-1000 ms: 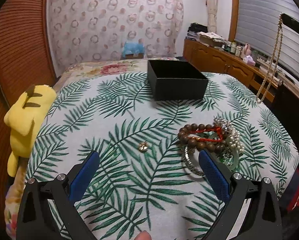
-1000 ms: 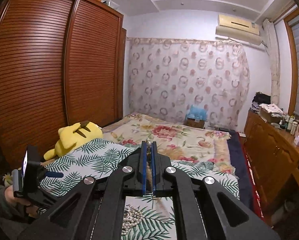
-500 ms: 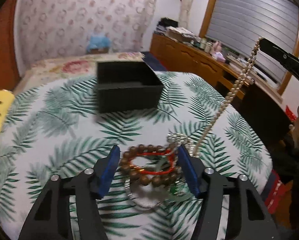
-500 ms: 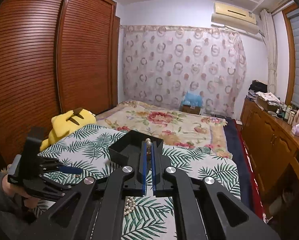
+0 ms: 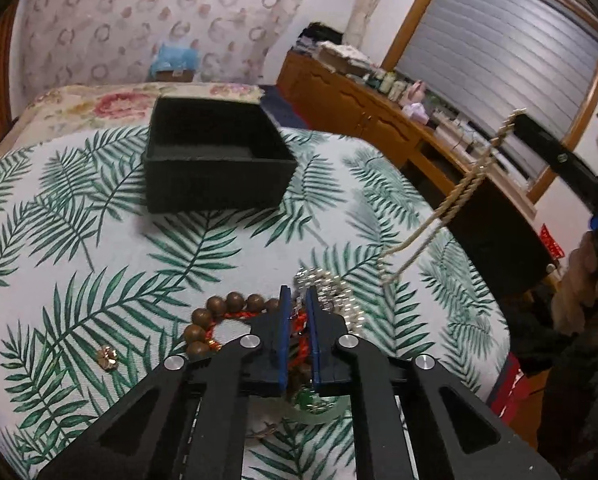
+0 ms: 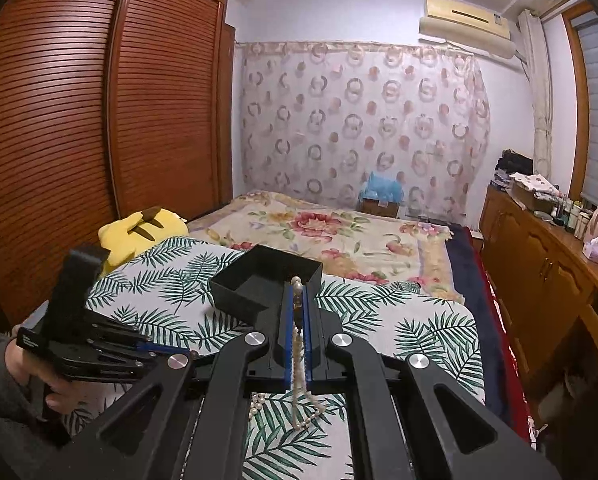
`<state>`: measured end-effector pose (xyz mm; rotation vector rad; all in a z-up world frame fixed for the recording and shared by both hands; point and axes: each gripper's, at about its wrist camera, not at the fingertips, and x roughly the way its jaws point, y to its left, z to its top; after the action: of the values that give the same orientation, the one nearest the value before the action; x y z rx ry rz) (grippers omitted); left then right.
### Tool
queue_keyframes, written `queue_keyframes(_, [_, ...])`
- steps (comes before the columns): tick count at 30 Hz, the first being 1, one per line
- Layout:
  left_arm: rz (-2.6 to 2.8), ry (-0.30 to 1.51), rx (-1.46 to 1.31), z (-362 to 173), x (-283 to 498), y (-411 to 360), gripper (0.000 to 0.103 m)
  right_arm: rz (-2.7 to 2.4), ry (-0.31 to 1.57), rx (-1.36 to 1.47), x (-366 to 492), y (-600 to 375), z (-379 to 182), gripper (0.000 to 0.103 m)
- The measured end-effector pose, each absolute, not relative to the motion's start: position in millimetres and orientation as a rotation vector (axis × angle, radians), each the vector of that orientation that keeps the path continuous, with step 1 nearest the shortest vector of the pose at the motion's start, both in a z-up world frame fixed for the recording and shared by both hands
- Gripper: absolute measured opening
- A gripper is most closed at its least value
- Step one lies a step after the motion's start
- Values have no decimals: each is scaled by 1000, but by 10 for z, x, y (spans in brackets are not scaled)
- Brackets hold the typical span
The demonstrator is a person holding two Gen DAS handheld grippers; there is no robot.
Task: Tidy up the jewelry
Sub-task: 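Lift the silver chains with the right gripper and carry them over the black box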
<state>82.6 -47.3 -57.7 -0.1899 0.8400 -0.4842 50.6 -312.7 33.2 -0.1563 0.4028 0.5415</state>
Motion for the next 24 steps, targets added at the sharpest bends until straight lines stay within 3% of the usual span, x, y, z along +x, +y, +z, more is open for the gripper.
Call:
queue_keyframes(4, [-485, 778, -148, -427, 751, -527, 1, 549, 406, -163, 516, -3086, 308, 5])
queue_keyframes(24, [-384, 648, -98, 15, 1039, -319, 1, 561, 346, -162, 834, -2939, 561, 5])
